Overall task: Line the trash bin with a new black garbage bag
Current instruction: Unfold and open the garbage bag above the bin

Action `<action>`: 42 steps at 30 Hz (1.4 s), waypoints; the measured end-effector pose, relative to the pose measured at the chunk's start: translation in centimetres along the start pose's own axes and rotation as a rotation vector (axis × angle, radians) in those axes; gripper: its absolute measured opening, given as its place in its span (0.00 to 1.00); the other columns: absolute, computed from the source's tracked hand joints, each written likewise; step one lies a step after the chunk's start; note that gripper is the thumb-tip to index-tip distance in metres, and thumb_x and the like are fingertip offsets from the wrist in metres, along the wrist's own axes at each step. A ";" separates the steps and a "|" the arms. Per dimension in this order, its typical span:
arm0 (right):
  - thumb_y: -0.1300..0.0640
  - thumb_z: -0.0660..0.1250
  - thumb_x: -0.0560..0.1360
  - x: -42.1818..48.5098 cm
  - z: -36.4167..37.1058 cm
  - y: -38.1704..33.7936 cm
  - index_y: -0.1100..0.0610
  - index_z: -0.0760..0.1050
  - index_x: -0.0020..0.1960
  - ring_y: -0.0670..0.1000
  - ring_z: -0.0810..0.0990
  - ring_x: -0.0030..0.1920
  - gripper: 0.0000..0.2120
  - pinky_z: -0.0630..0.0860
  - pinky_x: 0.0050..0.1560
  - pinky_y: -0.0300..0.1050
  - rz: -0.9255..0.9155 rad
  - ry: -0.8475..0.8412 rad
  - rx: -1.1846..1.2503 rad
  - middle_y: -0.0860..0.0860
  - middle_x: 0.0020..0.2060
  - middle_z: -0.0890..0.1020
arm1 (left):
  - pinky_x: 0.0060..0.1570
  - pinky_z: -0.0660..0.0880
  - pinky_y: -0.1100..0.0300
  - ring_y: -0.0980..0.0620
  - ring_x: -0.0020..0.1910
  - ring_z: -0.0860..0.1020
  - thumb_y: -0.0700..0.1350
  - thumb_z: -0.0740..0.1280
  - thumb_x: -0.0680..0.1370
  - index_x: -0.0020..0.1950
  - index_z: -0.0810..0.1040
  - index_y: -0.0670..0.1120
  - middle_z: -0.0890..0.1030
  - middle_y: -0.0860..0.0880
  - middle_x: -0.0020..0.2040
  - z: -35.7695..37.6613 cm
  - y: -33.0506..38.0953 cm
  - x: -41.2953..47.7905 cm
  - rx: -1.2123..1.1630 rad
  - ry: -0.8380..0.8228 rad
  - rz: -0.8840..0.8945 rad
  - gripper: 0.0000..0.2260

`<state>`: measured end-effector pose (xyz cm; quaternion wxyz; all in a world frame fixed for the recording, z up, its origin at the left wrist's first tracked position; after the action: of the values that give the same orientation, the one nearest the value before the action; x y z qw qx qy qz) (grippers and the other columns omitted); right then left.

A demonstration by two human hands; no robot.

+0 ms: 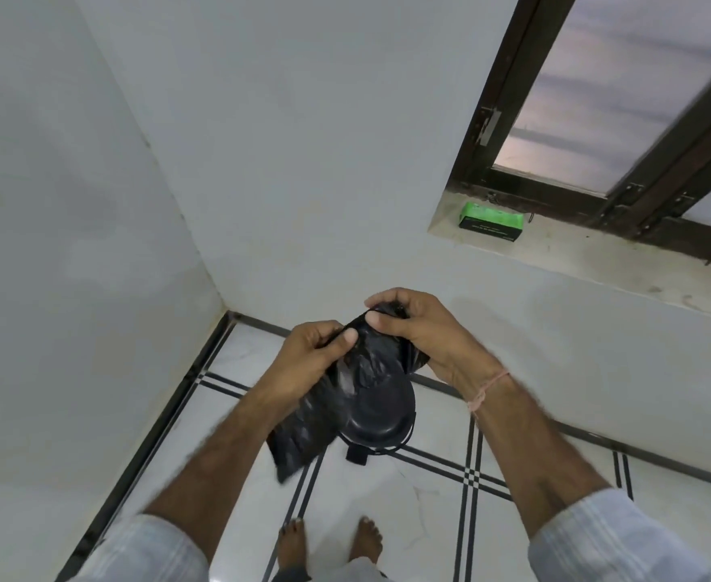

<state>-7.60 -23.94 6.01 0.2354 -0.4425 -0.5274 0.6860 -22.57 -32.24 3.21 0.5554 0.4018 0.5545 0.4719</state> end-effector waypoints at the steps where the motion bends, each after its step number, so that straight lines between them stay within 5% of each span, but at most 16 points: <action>1: 0.61 0.78 0.74 -0.3 -0.3 0.3 0.60 0.83 0.58 0.47 0.86 0.42 0.14 0.82 0.41 0.40 0.024 0.049 0.039 0.51 0.43 0.87 | 0.37 0.78 0.61 0.53 0.36 0.82 0.50 0.70 0.80 0.45 0.82 0.41 0.84 0.46 0.38 -0.6 0.3 -0.2 -0.028 0.034 0.036 0.12; 5: 0.60 0.75 0.76 -1.5 0.2 2.6 0.59 0.82 0.55 0.50 0.85 0.41 0.08 0.83 0.40 0.43 0.122 0.196 0.181 0.53 0.43 0.86 | 0.36 0.74 0.62 0.53 0.35 0.78 0.53 0.69 0.79 0.44 0.80 0.39 0.80 0.46 0.36 -3.6 -0.5 -1.4 -0.012 0.116 0.082 0.16; 10: 0.63 0.75 0.76 -1.4 3.6 2.8 0.62 0.83 0.46 0.50 0.85 0.37 0.02 0.82 0.39 0.41 -0.004 0.230 0.151 0.55 0.38 0.87 | 0.46 0.81 0.61 0.51 0.49 0.86 0.60 0.69 0.78 0.53 0.83 0.49 0.87 0.48 0.50 -4.0 -1.4 -2.3 -0.018 -0.029 -0.042 0.15; 15: 0.60 0.76 0.76 -1.5 6.0 3.0 0.62 0.84 0.51 0.53 0.87 0.41 0.06 0.84 0.43 0.45 0.014 0.215 0.177 0.58 0.43 0.88 | 0.40 0.81 0.56 0.47 0.39 0.83 0.51 0.69 0.81 0.47 0.85 0.42 0.86 0.42 0.41 -4.3 0.0 -1.2 -0.099 0.172 0.036 0.13; 22: 0.55 0.74 0.78 -3.5 6.6 5.0 0.58 0.85 0.50 0.45 0.83 0.35 0.06 0.82 0.39 0.40 0.134 0.196 0.230 0.52 0.40 0.87 | 0.47 0.82 0.47 0.43 0.43 0.83 0.55 0.67 0.81 0.48 0.84 0.39 0.85 0.34 0.47 -5.8 -1.4 -1.7 -0.186 0.304 -0.001 0.18; 29: 0.52 0.77 0.75 -3.9 6.6 5.1 0.57 0.85 0.47 0.44 0.81 0.33 0.08 0.77 0.33 0.37 0.180 0.175 0.239 0.50 0.38 0.86 | 0.44 0.83 0.53 0.39 0.47 0.86 0.57 0.70 0.78 0.49 0.86 0.39 0.87 0.36 0.48 -5.3 -2.1 -1.8 -0.397 0.265 -0.191 0.20; 33: 0.47 0.79 0.67 -3.8 6.7 4.6 0.53 0.82 0.37 0.45 0.78 0.31 0.11 0.75 0.31 0.37 0.177 0.163 0.324 0.49 0.35 0.83 | 0.55 0.77 0.57 0.48 0.54 0.79 0.58 0.73 0.76 0.53 0.78 0.50 0.82 0.50 0.51 -5.9 -0.6 -3.7 0.173 0.571 0.046 0.14; 35: 0.46 0.80 0.64 -3.7 6.9 4.2 0.52 0.79 0.34 0.45 0.76 0.30 0.13 0.74 0.29 0.37 0.174 0.168 0.378 0.49 0.31 0.81 | 0.51 0.74 0.65 0.55 0.50 0.77 0.59 0.73 0.74 0.52 0.77 0.54 0.80 0.55 0.49 -4.6 0.6 -4.3 0.239 0.467 0.219 0.14; 38: 0.46 0.79 0.65 -3.4 7.7 3.9 0.53 0.78 0.35 0.49 0.78 0.38 0.14 0.76 0.30 0.37 0.194 0.143 0.445 0.55 0.38 0.83 | 0.48 0.78 0.63 0.54 0.46 0.80 0.54 0.75 0.74 0.51 0.81 0.47 0.82 0.51 0.43 -1.2 0.3 -4.1 -0.120 0.136 0.154 0.13; 42: 0.56 0.77 0.68 -3.6 7.8 3.5 0.56 0.86 0.39 0.46 0.83 0.35 0.03 0.81 0.35 0.36 0.164 0.093 0.550 0.52 0.37 0.86 | 0.41 0.79 0.61 0.53 0.38 0.79 0.48 0.74 0.75 0.42 0.80 0.43 0.80 0.46 0.38 -1.7 0.2 -3.7 -0.362 0.178 0.096 0.09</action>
<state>-11.99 -32.00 4.48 0.3142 -0.4342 -0.2727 0.7990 -24.04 -35.93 4.13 0.5440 0.2781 0.4879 0.6235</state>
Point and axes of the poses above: each hand's wrist, its own x-axis towards the middle knuckle, its own z-axis out of the palm, y = z × x, the point moved 6 cm from there along x, towards the middle knuckle
